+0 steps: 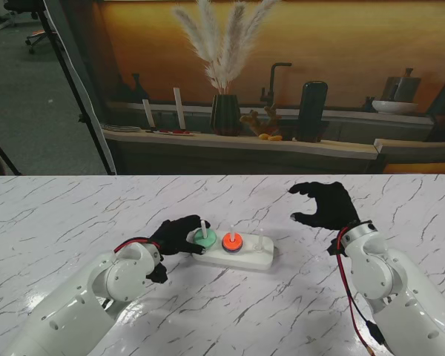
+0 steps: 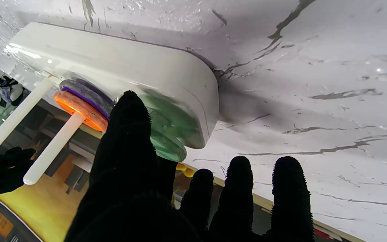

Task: Move the three rings of the Hanoi Tower from the left rod to the right rod

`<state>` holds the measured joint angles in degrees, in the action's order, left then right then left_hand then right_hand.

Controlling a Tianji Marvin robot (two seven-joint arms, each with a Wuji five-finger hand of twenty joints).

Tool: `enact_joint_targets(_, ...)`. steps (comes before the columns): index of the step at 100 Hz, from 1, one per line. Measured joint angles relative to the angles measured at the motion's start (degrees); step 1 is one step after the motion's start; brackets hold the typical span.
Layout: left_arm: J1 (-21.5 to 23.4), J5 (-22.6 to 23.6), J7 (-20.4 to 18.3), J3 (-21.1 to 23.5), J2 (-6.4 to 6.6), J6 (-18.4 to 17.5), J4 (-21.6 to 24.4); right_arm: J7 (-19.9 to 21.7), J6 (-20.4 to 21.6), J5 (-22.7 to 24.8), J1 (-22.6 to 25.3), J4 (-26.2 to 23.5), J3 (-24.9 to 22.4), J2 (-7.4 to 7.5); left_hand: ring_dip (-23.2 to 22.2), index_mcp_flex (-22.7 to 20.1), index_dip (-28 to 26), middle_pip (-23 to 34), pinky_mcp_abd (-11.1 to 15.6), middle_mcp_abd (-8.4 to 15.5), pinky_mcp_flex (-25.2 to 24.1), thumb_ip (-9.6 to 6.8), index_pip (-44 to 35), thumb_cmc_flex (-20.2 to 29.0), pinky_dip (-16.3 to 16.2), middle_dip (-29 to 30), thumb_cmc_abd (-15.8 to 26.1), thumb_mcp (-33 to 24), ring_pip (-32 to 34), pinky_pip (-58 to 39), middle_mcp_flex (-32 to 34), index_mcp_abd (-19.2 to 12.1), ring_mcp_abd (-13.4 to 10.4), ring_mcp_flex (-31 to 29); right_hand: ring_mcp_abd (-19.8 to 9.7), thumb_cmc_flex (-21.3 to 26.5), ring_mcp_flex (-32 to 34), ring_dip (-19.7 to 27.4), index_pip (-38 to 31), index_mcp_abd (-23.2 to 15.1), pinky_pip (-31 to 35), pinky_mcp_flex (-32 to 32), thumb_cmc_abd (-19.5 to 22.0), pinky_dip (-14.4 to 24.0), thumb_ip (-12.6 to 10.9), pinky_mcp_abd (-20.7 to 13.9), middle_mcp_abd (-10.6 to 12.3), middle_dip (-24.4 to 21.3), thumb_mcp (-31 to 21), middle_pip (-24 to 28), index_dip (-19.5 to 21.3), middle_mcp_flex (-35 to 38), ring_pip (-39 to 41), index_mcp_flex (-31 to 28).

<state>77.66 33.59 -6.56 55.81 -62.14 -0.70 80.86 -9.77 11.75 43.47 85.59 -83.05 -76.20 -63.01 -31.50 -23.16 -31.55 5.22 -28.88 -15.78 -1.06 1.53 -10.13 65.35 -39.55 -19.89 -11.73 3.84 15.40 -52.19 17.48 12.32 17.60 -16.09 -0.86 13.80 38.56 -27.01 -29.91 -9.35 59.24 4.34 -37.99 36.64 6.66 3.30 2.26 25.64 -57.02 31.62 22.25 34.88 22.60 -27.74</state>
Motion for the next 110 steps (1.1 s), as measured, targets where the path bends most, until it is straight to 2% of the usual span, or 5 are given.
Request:
enact_joint_targets(42, 1.71, 0.30, 0.37, 2.88, -0.07, -0.08, 3.13, 0.32, -0.02, -0.14, -0.01, 0.19, 0.22, 0.02, -0.02, 0.00, -0.16, 0.67, 0.00, 0.04, 0.00, 0.02, -0.86, 0.45, 0.00, -0.41, -0.02, 0.47, 0.02, 0.00, 0.60, -0.01, 0.00, -0.03, 0.00, 0.00, 0.00, 0.00, 0.00, 0.00, 0.00, 0.00, 0.00, -0.01, 0.00, 0.00, 0.00, 0.00, 0.00, 0.00, 0.00, 0.00, 0.00, 0.00)
enact_joint_targets(110, 3.78, 0.94, -3.47, 7.64, 0.74, -0.63, 11.51, 0.32, -0.34, -0.36, 0.06, 0.52, 0.53, 0.02, -0.02, 0.00, -0.17, 1.24, -0.04, 0.04, 0.13, 0.02, -1.08, 1.03, 0.00, -0.42, -0.03, 0.48, 0.08, -0.01, 1.21, -0.01, 0.03, -1.58, 0.00, 0.00, 0.00, 0.00, 0.00, 0.00, 0.00, 0.00, 0.00, -0.02, 0.00, 0.00, -0.02, -0.52, 0.00, 0.00, 0.00, 0.00, 0.00, 0.00)
